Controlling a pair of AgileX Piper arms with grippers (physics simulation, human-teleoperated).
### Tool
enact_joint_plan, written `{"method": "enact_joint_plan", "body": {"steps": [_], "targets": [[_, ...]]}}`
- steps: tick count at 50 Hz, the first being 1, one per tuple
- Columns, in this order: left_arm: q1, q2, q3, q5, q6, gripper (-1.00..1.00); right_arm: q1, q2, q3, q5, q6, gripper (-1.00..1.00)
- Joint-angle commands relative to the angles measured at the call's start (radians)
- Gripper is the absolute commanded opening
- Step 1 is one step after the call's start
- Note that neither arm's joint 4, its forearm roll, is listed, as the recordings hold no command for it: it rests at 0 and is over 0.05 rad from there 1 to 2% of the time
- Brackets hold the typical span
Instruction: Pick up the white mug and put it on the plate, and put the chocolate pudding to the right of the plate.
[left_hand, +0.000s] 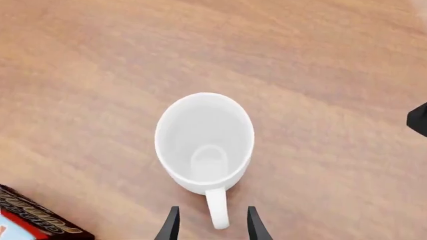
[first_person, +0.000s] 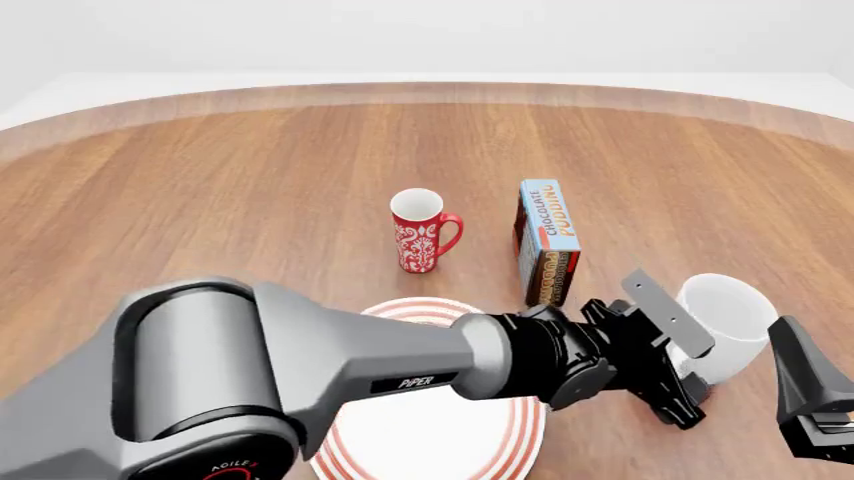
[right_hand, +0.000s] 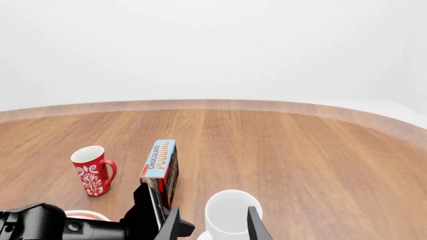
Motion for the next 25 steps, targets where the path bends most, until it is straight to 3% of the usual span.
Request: {"method": "enact_joint_plan", "body": {"steps": [1,25], "targets": [[-0.007,0.033,-0.02,0.012,-0.005,1.0,0.0,0.0,0.0,0.0,0.0,1.0],[-0.016,0.059,-0.02,0.016,0.021,1.0,0.0,0.0,0.0,0.0,0.0,1.0]]}}
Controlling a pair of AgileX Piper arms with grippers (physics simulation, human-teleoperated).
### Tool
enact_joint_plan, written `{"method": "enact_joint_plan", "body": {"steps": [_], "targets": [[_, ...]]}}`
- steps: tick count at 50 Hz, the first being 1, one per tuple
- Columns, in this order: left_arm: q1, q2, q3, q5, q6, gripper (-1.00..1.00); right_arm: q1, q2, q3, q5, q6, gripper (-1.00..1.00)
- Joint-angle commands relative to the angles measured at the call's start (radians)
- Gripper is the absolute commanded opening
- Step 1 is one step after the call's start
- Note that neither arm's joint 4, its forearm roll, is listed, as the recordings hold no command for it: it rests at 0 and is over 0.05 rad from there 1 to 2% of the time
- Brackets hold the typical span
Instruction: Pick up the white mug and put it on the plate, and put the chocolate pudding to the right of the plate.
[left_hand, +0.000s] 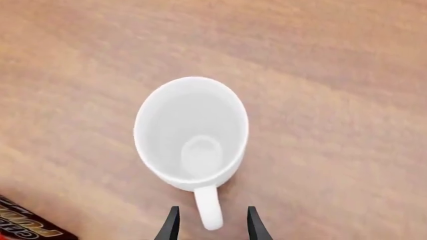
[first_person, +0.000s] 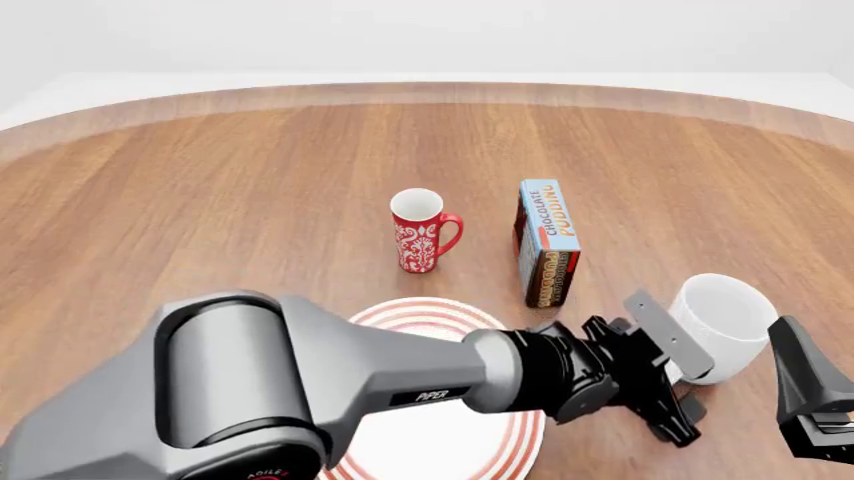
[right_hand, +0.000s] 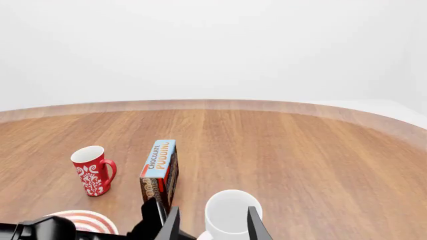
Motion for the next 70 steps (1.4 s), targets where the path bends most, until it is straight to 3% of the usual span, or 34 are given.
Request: {"method": "enact_joint_plan", "body": {"steps": [1,4,5,6,8,9,10,39,46,52,53,58,70], "targets": [[-0.003,0.003,0.006,-0.005,0.014,1.0,0.0,0.0,0.0,0.0,0.0,1.0],[-0.006,-0.004,0.015,-0.012,0.014,1.0,0.0,0.0,0.0,0.0,0.0,1.0],[-0.006,-0.005,0.017,-0.014,0.015,-1.0,0.0,0.0,0.0,0.0,0.0,1.0],[-0.006,-0.007,0.019,-0.016,0.015,-1.0,-0.005,0.091,0.004,-0.096,0.008,1.0],[-0.007,-0.012,0.024,-0.022,0.014,-1.0,-0.005,0.105,0.004,-0.111,0.007,1.0],[-0.008,-0.014,0.027,-0.024,0.013,-1.0,-0.008,0.021,0.001,-0.026,0.009,1.0],[-0.008,-0.015,0.028,-0.025,0.013,-1.0,-0.009,0.001,-0.001,-0.005,0.01,1.0],[0.001,-0.079,0.093,-0.058,0.042,-1.0,-0.009,0.007,0.0,-0.011,0.004,1.0],[0.01,-0.098,0.11,-0.068,0.048,-1.0,-0.01,0.182,0.005,-0.188,0.005,1.0],[0.02,-0.13,0.14,-0.091,0.043,-1.0,-0.01,0.127,0.005,-0.135,0.004,1.0],[0.024,-0.141,0.151,-0.098,0.043,-1.0,-0.01,0.072,0.004,-0.08,0.005,1.0],[0.035,-0.169,0.175,-0.111,0.043,-1.0,-0.01,0.003,0.002,-0.011,0.005,1.0],[0.058,-0.215,0.218,-0.135,0.037,-1.0,-0.012,0.0,-0.003,-0.004,0.004,1.0]]}}
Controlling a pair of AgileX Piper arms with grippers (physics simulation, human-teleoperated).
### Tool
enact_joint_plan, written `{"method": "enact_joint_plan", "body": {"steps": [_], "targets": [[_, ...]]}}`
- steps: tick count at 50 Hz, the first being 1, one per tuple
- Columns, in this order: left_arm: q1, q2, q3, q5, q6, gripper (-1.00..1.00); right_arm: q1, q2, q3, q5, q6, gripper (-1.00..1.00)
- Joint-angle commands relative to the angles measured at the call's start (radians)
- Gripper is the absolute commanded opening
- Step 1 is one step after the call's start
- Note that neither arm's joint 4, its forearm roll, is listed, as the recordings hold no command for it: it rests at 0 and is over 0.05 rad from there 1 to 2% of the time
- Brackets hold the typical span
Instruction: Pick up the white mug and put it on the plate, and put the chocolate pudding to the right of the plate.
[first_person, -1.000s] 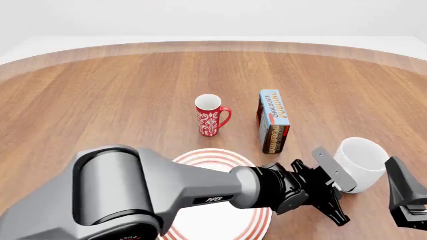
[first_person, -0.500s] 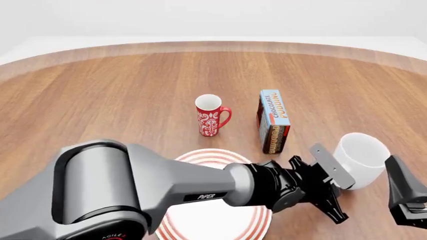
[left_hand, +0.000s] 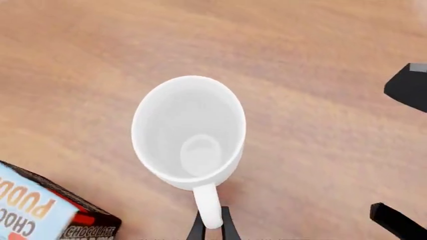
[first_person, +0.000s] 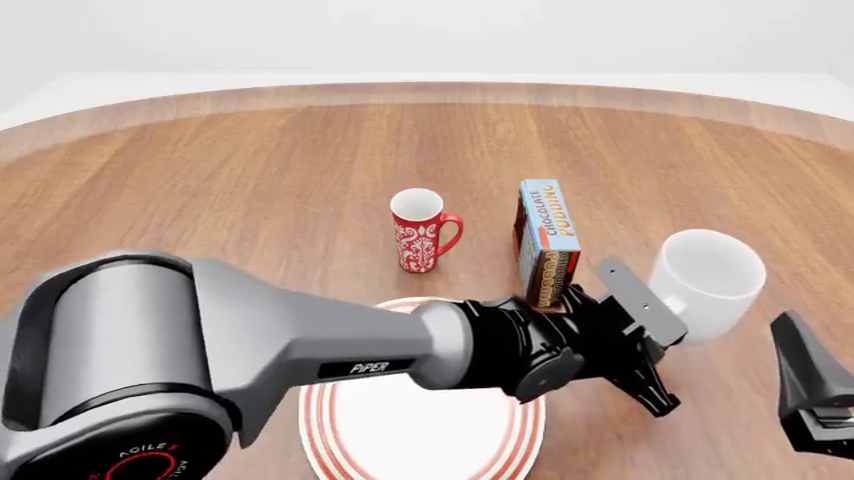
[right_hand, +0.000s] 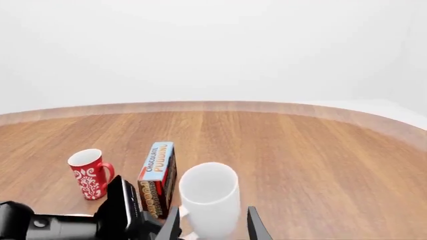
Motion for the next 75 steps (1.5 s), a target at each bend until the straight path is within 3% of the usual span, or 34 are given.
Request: {"method": "enact_joint_plan", "body": {"steps": [1,32,75], "targets": [[0.021,-0.062,0.044,-0.026,0.003,-1.0,0.0,-0.024,-0.002,0.025,0.0,1.0],[0.041,-0.324,0.315,-0.125,0.053,-1.0,0.002,-0.023,-0.004,0.023,-0.006,1.0],[0.055,-0.573,0.638,-0.24,0.029,-1.0,0.007,-0.023,-0.005,0.019,-0.009,1.0]]}}
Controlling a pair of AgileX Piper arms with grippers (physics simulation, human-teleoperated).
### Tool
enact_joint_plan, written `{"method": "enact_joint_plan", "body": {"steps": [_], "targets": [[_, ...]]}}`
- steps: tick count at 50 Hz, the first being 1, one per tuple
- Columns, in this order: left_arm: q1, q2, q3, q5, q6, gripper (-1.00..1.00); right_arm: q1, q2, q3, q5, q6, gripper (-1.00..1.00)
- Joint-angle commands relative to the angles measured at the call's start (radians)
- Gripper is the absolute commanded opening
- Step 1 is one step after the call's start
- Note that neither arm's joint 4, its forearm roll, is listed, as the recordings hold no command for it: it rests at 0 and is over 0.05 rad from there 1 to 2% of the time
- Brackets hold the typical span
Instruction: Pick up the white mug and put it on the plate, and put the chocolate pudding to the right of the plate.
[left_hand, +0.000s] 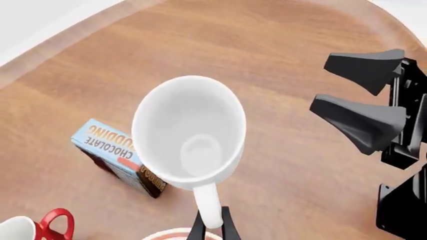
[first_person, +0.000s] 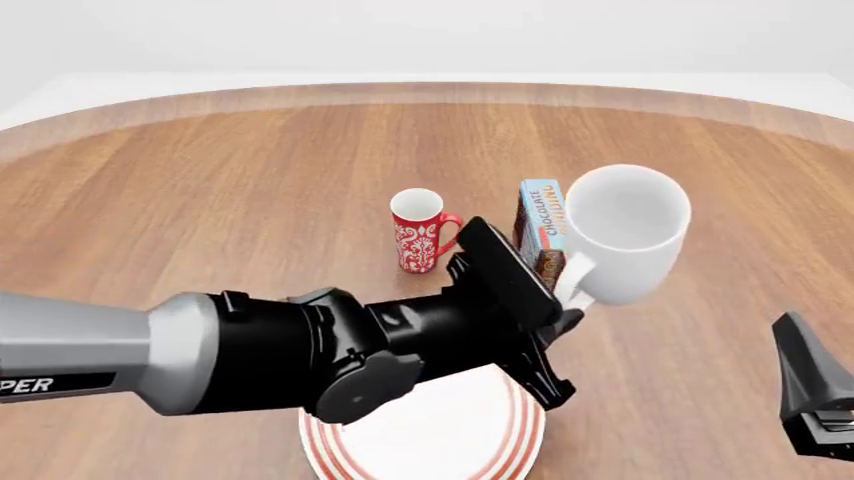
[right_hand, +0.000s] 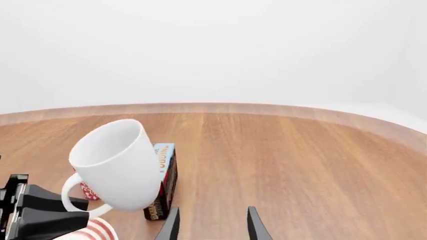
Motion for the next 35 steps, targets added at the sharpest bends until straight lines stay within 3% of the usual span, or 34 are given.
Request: {"method": "enact_joint_plan", "body": {"steps": [1,20,35], "targets": [[-0.001,-0.066,0.081,-0.027,0.001,-1.0,0.001,0.0,0.0,-0.001,-0.001,1.0],[0.01,-0.164,0.194,-0.043,-0.006,-1.0,0.002,-0.001,0.0,-0.002,-0.002,1.0],[0.074,-0.287,0.309,-0.05,-0.007,-1.0,0.002,-0.001,-0.001,-0.004,-0.008,1.0]]}}
